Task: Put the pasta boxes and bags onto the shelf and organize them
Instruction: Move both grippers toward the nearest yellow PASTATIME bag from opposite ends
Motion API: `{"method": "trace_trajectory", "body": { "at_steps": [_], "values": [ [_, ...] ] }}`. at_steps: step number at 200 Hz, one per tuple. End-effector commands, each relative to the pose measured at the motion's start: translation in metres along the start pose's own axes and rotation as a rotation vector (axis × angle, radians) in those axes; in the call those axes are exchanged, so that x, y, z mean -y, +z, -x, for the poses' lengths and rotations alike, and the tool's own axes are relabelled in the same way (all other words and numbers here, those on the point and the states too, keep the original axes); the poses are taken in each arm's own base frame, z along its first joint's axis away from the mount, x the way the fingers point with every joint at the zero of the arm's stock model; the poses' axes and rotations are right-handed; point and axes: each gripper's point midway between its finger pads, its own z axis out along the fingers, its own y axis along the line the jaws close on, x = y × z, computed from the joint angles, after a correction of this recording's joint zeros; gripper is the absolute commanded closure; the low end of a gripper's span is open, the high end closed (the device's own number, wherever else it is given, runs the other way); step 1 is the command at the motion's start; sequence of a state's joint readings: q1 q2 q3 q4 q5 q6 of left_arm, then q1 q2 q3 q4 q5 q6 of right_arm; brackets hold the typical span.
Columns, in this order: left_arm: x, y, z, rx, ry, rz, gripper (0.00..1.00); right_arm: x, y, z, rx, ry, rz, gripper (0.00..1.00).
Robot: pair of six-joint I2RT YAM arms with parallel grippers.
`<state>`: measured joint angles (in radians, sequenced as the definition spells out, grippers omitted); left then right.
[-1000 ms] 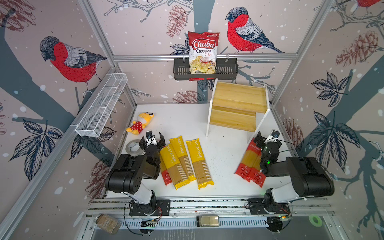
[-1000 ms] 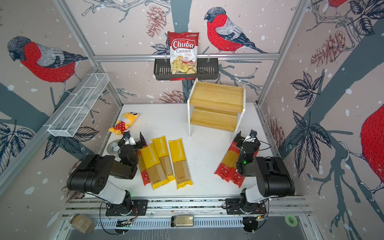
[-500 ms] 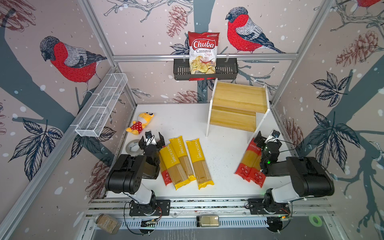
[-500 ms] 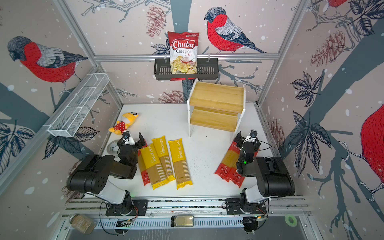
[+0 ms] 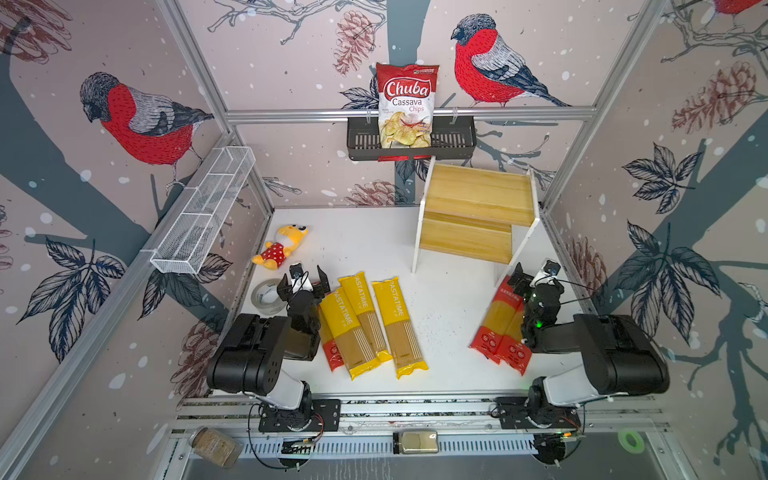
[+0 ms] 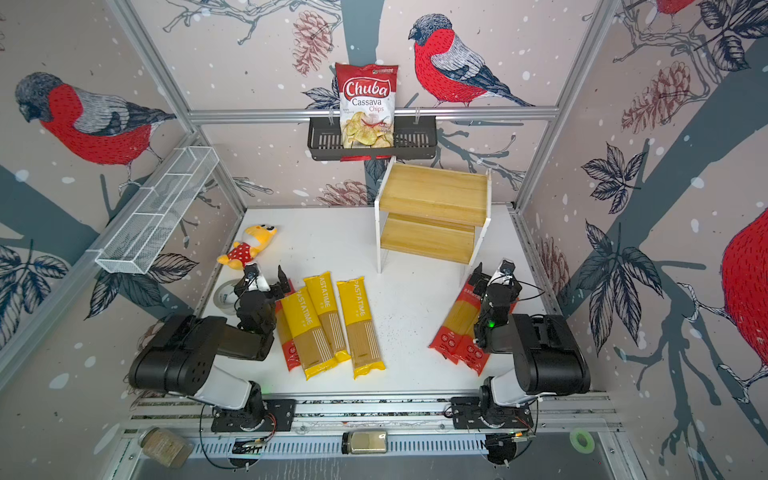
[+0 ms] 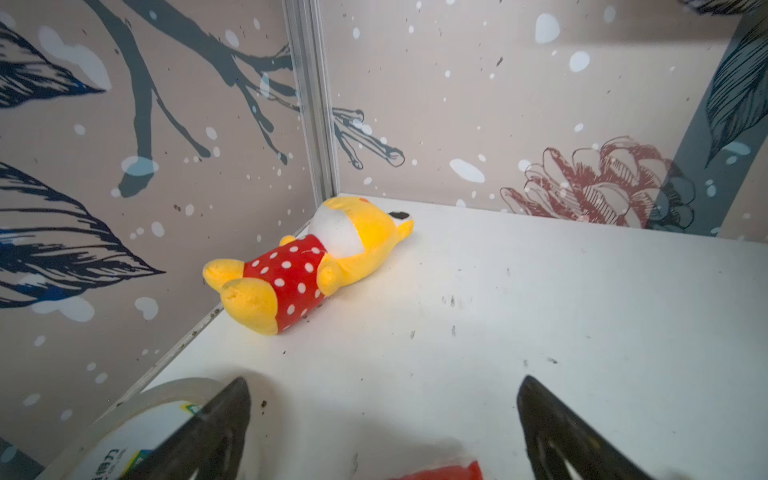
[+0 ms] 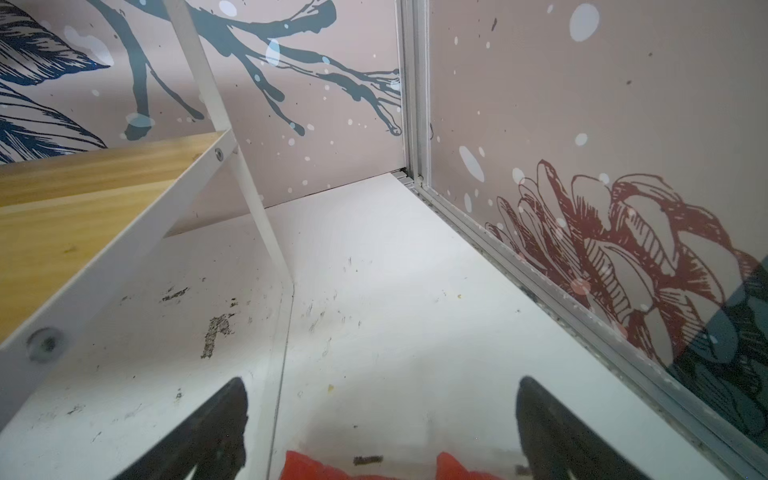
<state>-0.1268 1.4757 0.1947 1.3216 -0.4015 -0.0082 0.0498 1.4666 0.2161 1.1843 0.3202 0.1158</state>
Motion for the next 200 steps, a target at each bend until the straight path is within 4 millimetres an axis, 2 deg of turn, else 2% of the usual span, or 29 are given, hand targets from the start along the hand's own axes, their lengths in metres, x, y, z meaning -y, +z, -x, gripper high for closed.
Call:
{"method": "trace_trajectory", "body": {
  "at_steps": [1,14,33,46,59,74,87,100,112,119,129,138,152,170,189,200],
  "values": [
    [-0.007,-0.001,0.015,0.012,0.038,0.075,0.02,-0.009,-0.001,0.024,0.018,-0.042,-0.018,0.0],
    [-0.013,-0.005,0.019,-0.003,0.02,0.129,0.02,-0.013,0.001,0.033,-0.01,-0.032,-0.022,0.0],
    [-0.016,-0.016,0.032,0.019,-0.031,0.174,0.02,-0.013,-0.006,0.044,-0.035,0.018,-0.034,0.0],
    [-0.012,-0.021,0.041,0.013,-0.059,0.179,0.02,-0.011,-0.011,0.053,-0.076,0.062,-0.07,0.0],
    [-0.005,-0.023,0.048,-0.004,-0.075,0.142,0.02,-0.014,-0.02,0.059,-0.115,0.063,-0.09,0.0],
    [-0.005,-0.024,0.058,-0.028,-0.162,0.153,0.02,-0.02,-0.034,0.064,-0.16,0.072,-0.116,0.0],
    [-0.002,-0.025,0.065,-0.074,-0.233,0.144,0.02,-0.028,-0.045,0.069,-0.206,0.167,-0.093,0.0],
    [0.004,-0.027,0.072,-0.117,-0.314,0.107,0.02,-0.034,-0.055,0.057,-0.286,0.346,-0.037,0.0],
    [0.007,-0.032,0.073,-0.153,-0.422,0.094,0.02,-0.066,-0.067,0.05,-0.366,0.406,0.252,0.0],
    [0.007,-0.036,0.072,-0.172,-0.489,0.082,0.03,-0.072,-0.075,0.049,-0.367,0.45,0.324,0.01],
    [0.021,-0.04,0.078,-0.197,-0.504,-0.047,0.05,-0.072,-0.084,0.04,-0.39,0.487,0.327,0.07],
    [0.032,-0.046,0.087,-0.191,-0.499,-0.153,0.15,-0.074,-0.092,0.034,-0.413,0.488,0.321,0.09],
    [0.037,-0.053,0.091,-0.226,-0.5,-0.186,0.21,-0.073,-0.107,0.016,-0.467,0.481,0.274,0.1],
    [0.058,-0.063,0.094,-0.286,-0.464,-0.25,0.28,-0.082,-0.126,-0.008,-0.539,0.49,0.289,0.12],
    [0.095,-0.081,0.078,-0.368,-0.419,-0.331,0.29,-0.099,-0.145,-0.034,-0.615,0.504,0.339,0.23],
    [0.118,-0.094,0.065,-0.417,-0.403,-0.37,0.3,-0.116,-0.158,-0.047,-0.653,0.502,0.391,0.28]
  ]
}}
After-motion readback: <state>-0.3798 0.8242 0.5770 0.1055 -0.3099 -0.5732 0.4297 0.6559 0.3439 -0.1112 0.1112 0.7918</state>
